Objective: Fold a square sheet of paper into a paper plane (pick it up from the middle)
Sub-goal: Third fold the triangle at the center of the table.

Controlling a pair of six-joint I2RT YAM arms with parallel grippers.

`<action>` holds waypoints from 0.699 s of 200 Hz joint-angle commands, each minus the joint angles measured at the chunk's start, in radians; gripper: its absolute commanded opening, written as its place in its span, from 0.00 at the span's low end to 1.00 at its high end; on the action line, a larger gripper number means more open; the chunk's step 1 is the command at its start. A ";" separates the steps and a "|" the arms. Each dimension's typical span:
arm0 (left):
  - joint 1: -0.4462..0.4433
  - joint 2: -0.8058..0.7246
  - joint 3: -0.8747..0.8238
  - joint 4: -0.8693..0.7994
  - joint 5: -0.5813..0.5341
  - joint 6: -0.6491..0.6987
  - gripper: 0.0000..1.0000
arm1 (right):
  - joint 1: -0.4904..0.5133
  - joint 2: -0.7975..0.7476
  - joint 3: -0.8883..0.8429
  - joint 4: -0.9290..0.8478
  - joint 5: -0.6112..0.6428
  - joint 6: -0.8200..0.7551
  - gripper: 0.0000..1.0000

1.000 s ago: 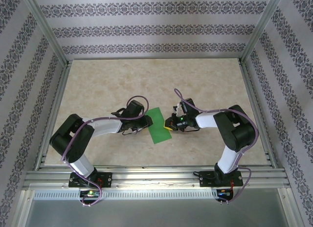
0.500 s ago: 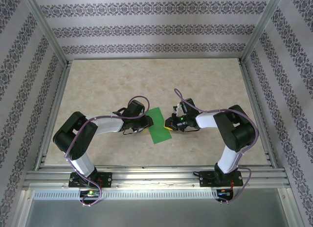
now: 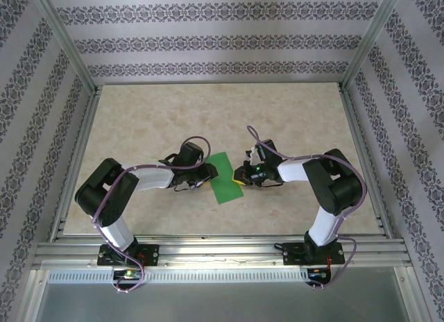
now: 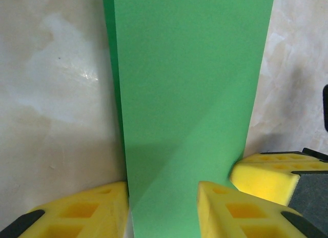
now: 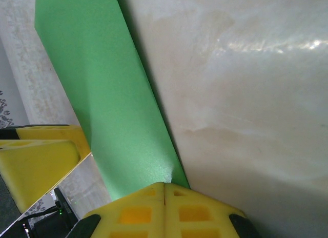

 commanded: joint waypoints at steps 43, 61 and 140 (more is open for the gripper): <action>-0.009 0.005 -0.035 0.198 0.031 -0.040 0.36 | 0.016 0.056 -0.042 -0.060 0.059 0.012 0.07; -0.008 -0.007 -0.041 0.197 0.026 -0.042 0.33 | 0.016 0.056 -0.042 -0.058 0.056 0.013 0.08; -0.005 -0.039 -0.056 0.168 0.005 -0.040 0.27 | 0.016 0.045 -0.036 -0.067 0.051 0.011 0.10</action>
